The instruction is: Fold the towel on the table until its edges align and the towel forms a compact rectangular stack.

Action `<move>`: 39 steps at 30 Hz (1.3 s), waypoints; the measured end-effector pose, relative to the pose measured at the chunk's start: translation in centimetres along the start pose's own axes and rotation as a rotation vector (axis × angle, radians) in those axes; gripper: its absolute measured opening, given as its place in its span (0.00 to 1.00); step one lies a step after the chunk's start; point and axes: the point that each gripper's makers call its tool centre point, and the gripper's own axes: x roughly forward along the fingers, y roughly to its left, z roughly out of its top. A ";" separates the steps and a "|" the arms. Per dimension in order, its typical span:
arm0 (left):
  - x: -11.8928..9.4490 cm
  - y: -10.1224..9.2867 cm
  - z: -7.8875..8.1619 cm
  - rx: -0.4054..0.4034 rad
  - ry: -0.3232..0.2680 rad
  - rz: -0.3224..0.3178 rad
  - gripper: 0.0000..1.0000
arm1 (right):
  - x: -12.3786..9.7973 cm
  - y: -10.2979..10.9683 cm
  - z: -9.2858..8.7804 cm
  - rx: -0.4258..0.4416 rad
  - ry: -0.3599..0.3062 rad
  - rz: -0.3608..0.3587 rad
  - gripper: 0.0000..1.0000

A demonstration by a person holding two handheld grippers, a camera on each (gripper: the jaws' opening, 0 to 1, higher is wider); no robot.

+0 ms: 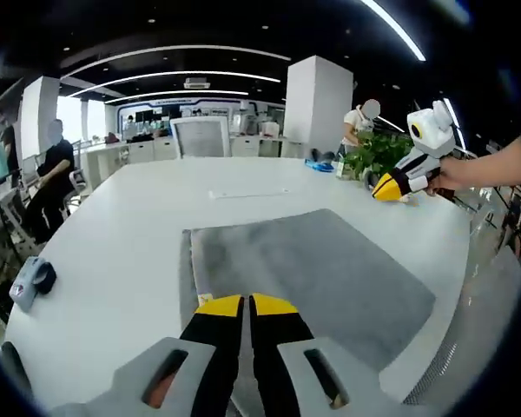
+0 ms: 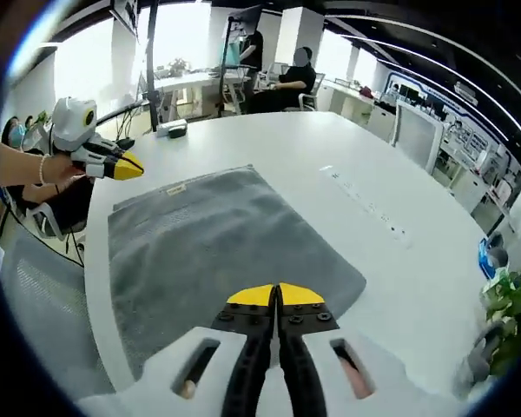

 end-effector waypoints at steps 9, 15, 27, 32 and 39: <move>-1.3 -0.8 -1.9 -0.069 0.029 -0.004 0.04 | 2.5 -2.6 -0.2 -0.014 0.031 0.012 0.00; -1.3 -0.6 -3.8 -0.100 0.079 0.006 0.05 | 4.8 -3.9 -1.0 -0.035 0.082 0.029 0.00; 0.1 -0.6 -7.8 -0.141 0.203 0.056 0.02 | 9.6 -6.0 -4.9 -0.032 0.205 0.008 0.00; 0.9 -0.3 -8.9 -0.129 0.244 0.069 0.01 | 9.9 -6.4 -6.9 0.009 0.264 0.000 0.00; 1.1 -0.7 -9.5 -0.104 0.279 0.061 0.01 | 10.1 -6.5 -7.8 0.072 0.296 -0.008 0.00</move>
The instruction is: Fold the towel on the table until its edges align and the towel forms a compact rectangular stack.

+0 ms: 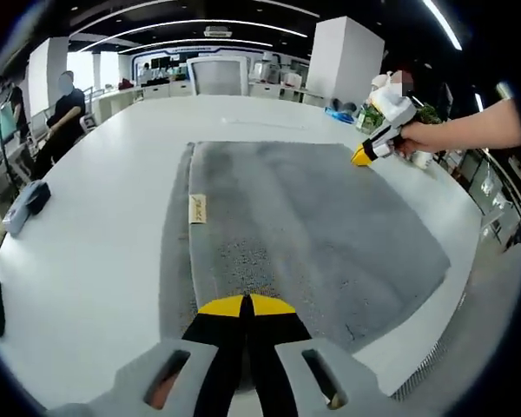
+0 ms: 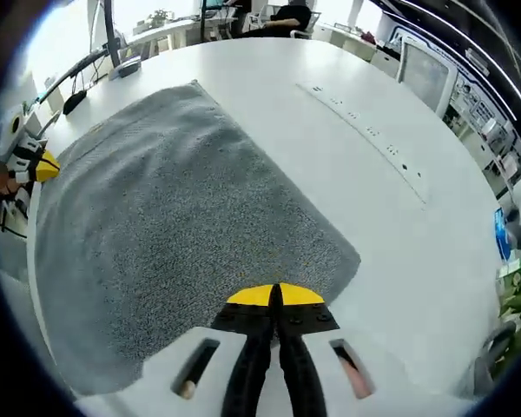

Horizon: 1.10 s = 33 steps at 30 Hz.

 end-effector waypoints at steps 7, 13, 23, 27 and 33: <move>0.2 0.0 -0.1 -0.031 0.023 -0.007 0.01 | -0.1 0.3 -0.1 0.005 0.026 -0.022 0.00; 0.2 -0.3 -0.2 0.080 0.015 0.030 0.01 | -0.2 0.2 -0.2 0.026 0.054 -0.032 0.00; 0.3 -0.2 0.0 0.062 0.083 0.028 0.00 | -0.7 0.2 -1.1 0.059 0.094 -0.047 0.00; 0.5 -0.3 0.0 0.100 0.124 0.017 0.00 | -0.9 0.1 -1.3 0.096 0.103 -0.058 0.00; 0.7 -0.5 0.1 0.146 0.182 0.013 0.00 | -1.3 0.2 -2.1 0.130 0.134 -0.068 0.00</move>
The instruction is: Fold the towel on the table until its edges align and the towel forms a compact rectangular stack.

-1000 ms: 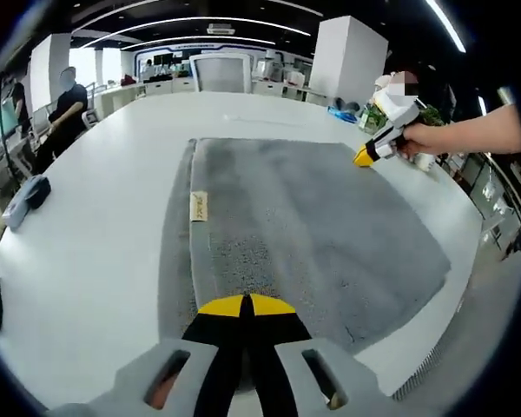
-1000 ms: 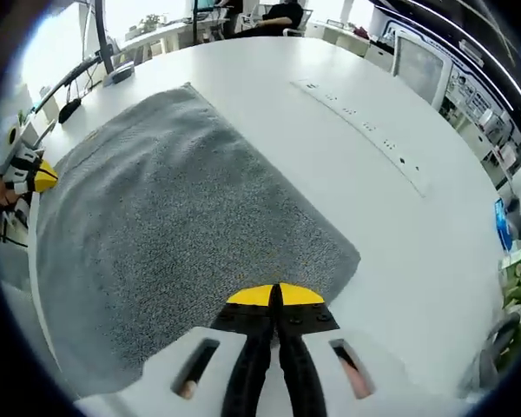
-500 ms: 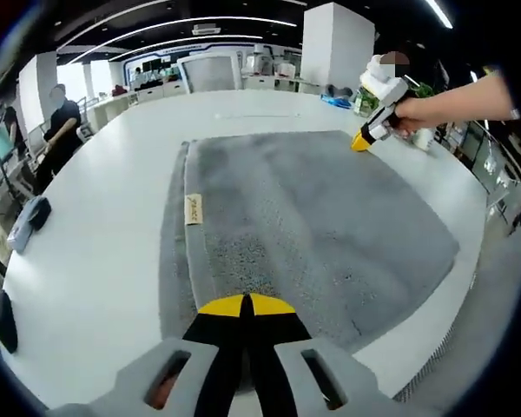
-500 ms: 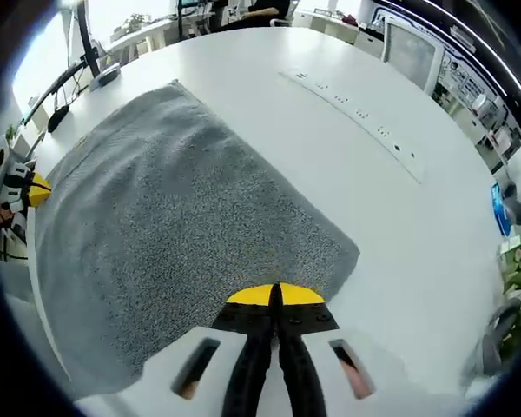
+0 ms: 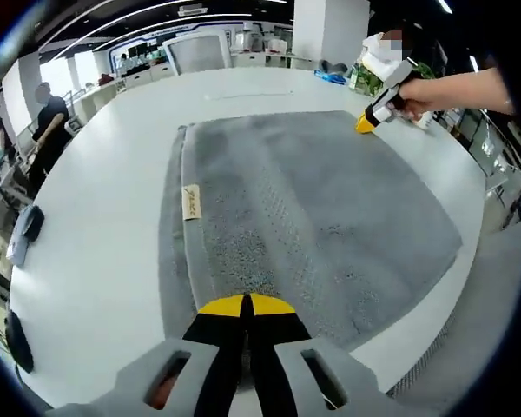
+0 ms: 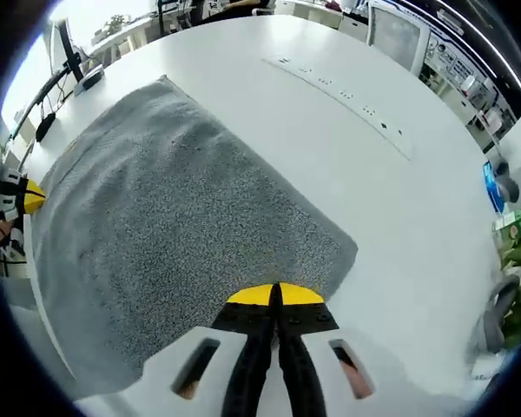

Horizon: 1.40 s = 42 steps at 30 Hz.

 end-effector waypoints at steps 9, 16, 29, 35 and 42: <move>0.4 -0.1 0.4 0.052 0.046 -0.018 0.00 | -0.1 -1.1 -1.5 0.010 0.009 -0.016 0.00; 0.8 -0.2 1.0 0.069 0.077 -0.054 0.00 | -0.4 -1.3 -3.1 0.047 0.014 -0.015 0.00; 1.6 -0.4 1.9 0.113 0.120 -0.056 0.01 | -1.3 -1.1 -5.5 0.116 -0.012 -0.031 0.00; 1.9 -0.5 2.3 0.184 0.130 -0.028 0.01 | -1.6 -1.2 -6.3 0.150 -0.019 -0.041 0.00; 2.3 -0.1 2.8 0.135 0.124 -0.057 0.01 | -1.9 -0.8 -6.9 0.131 -0.031 -0.089 0.00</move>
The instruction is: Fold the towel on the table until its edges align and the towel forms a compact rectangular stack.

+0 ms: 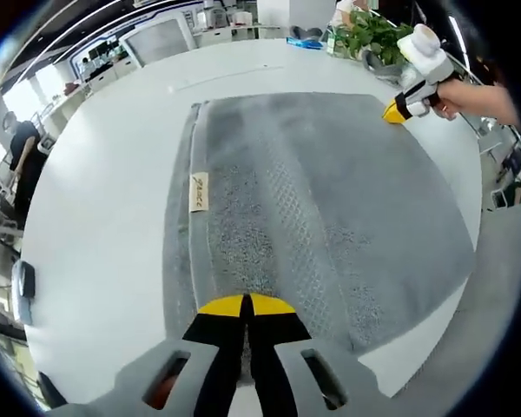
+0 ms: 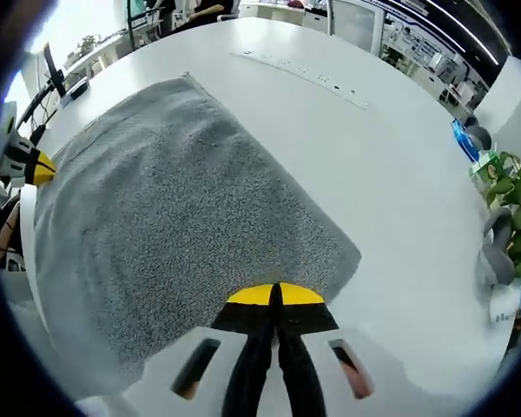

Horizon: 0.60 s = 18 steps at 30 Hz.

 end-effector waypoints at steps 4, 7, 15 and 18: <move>0.1 0.0 0.1 -0.026 -0.003 -0.013 0.01 | -0.1 -0.2 -0.2 0.012 0.012 -0.017 0.00; 0.2 0.0 0.2 -0.020 -0.001 -0.011 0.01 | -0.2 -0.2 -0.3 0.034 0.015 -0.015 0.00; 0.6 0.3 0.9 0.010 0.010 -0.012 0.01 | -0.5 -0.3 -0.9 0.086 0.020 0.009 0.00; 0.8 0.3 1.2 0.029 0.010 -0.015 0.01 | -0.7 -0.2 -1.4 0.097 0.009 0.013 0.00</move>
